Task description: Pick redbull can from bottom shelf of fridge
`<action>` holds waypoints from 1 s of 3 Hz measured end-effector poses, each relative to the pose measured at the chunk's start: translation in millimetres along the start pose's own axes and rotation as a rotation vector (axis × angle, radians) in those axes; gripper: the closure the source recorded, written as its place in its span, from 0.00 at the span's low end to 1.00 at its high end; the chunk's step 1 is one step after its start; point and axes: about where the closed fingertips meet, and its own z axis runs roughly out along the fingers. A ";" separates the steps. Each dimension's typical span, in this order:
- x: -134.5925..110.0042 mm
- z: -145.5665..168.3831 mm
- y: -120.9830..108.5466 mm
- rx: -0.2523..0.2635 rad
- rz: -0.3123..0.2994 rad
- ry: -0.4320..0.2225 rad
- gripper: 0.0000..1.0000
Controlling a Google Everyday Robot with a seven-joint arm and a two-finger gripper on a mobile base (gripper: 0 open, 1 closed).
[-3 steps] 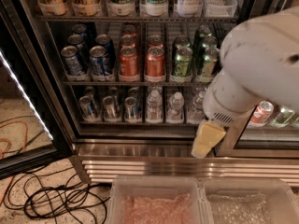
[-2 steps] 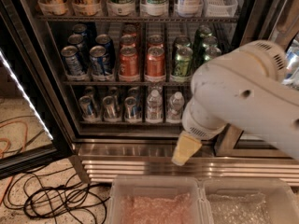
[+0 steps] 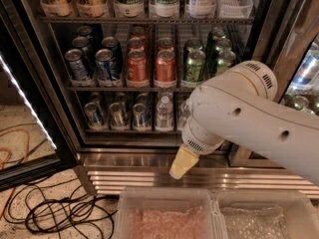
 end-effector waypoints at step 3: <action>-20.5 83.5 28.1 -0.030 0.120 -0.063 0.00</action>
Offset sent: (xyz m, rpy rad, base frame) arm 0.0262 0.0725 -0.1347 0.2573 0.0040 -0.2401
